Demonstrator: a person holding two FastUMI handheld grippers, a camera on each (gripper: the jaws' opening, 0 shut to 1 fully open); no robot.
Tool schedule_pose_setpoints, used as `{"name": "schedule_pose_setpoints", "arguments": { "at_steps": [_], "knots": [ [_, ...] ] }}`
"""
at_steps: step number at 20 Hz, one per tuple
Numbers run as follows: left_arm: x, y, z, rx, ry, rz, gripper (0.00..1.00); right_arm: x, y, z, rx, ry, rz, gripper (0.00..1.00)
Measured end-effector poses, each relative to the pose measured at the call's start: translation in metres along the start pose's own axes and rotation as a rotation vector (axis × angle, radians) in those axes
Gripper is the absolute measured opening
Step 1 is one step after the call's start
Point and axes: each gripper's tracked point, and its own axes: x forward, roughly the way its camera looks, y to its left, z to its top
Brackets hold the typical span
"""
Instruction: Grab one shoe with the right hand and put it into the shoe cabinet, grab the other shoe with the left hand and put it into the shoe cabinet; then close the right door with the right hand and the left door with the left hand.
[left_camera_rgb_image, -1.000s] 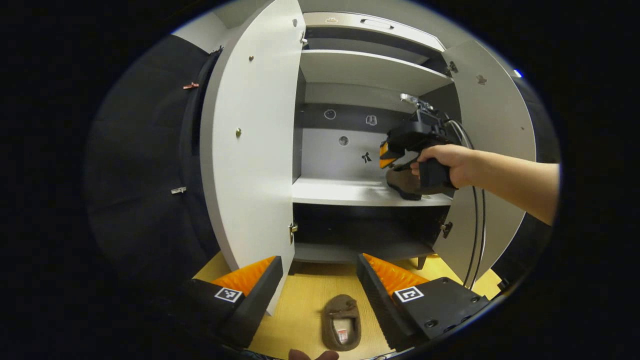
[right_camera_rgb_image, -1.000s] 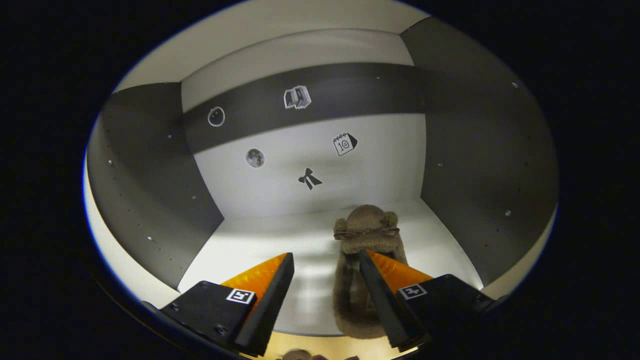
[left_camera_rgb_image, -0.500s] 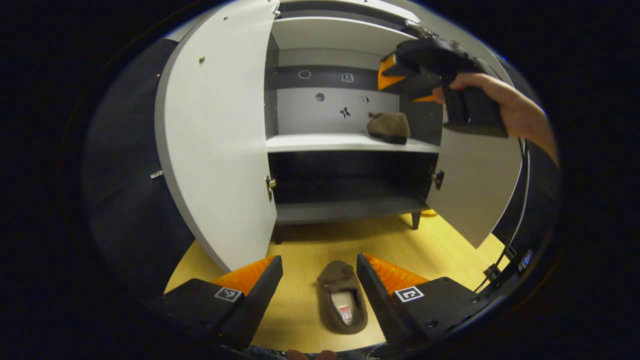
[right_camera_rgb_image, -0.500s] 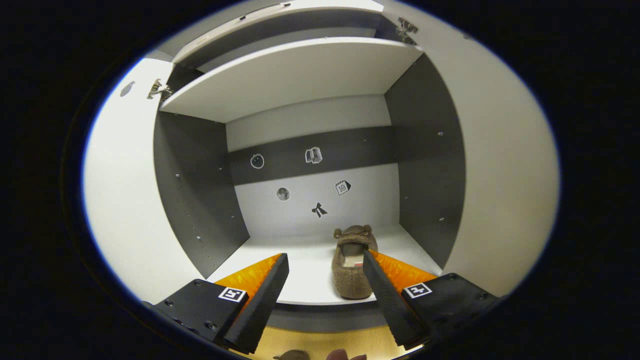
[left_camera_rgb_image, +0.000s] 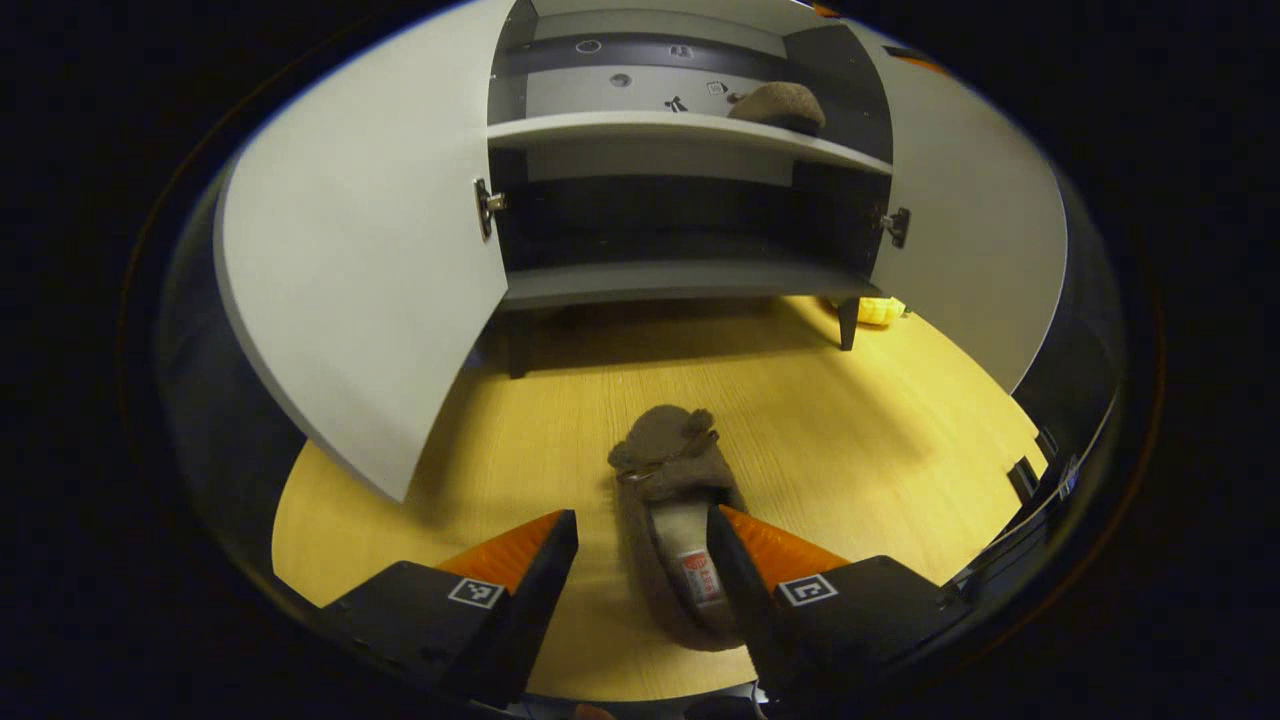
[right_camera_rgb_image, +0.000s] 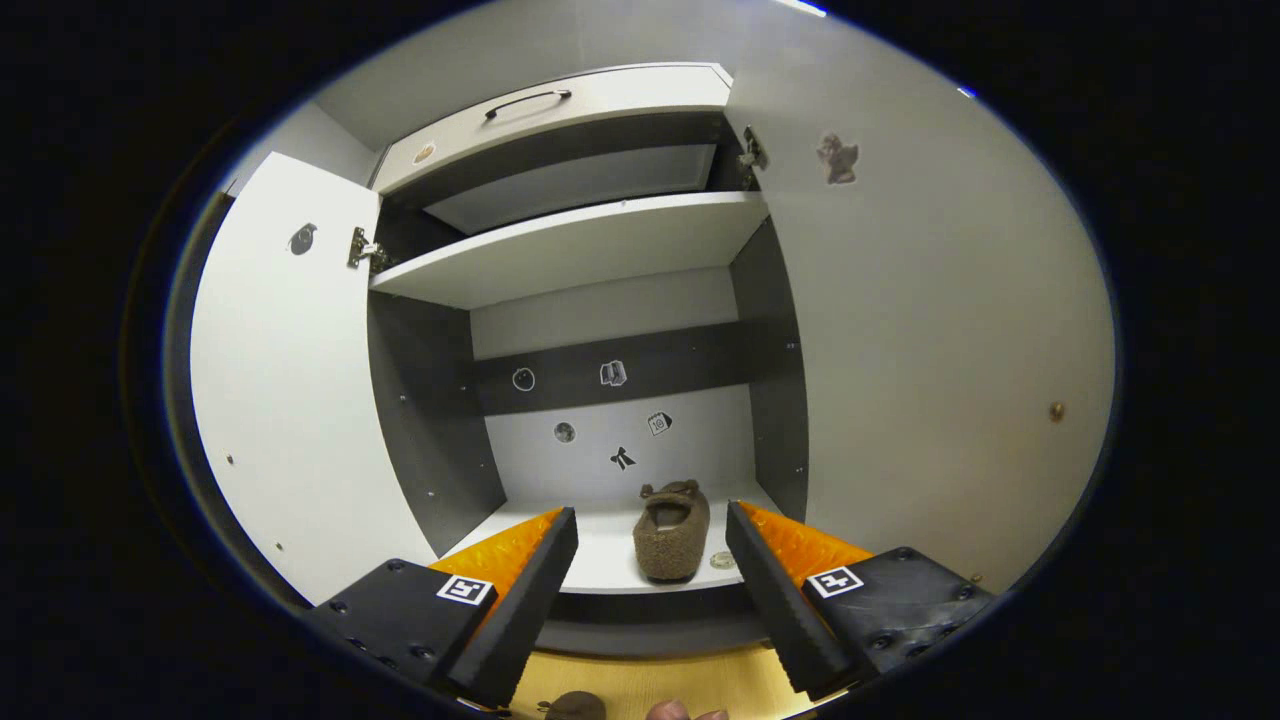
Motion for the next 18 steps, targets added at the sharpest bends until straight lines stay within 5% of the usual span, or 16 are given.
{"name": "schedule_pose_setpoints", "arguments": {
  "at_steps": [6,7,8,11,14,18],
  "knots": [
    [0.052,0.004,-0.016,0.040,-0.034,0.014,0.71,-0.039,-0.012,-0.017,-0.070,0.026,0.006,0.98],
    [0.059,0.005,-0.013,0.041,-0.051,0.020,0.66,-0.043,-0.016,-0.022,-0.081,0.034,0.002,0.98],
    [0.066,0.004,-0.011,0.044,-0.060,0.025,0.51,-0.047,-0.019,-0.026,-0.093,0.041,-0.001,1.00],
    [0.081,0.005,-0.003,0.069,-0.068,0.052,0.42,-0.056,-0.027,-0.042,-0.130,0.070,-0.010,0.98],
    [0.086,0.013,0.002,0.126,-0.021,0.106,0.14,-0.064,-0.026,-0.049,-0.139,0.082,-0.004,1.00],
    [0.068,0.001,0.021,0.092,0.002,0.064,0.08,-0.071,-0.026,-0.058,-0.141,0.101,0.013,0.99]
  ]
}}
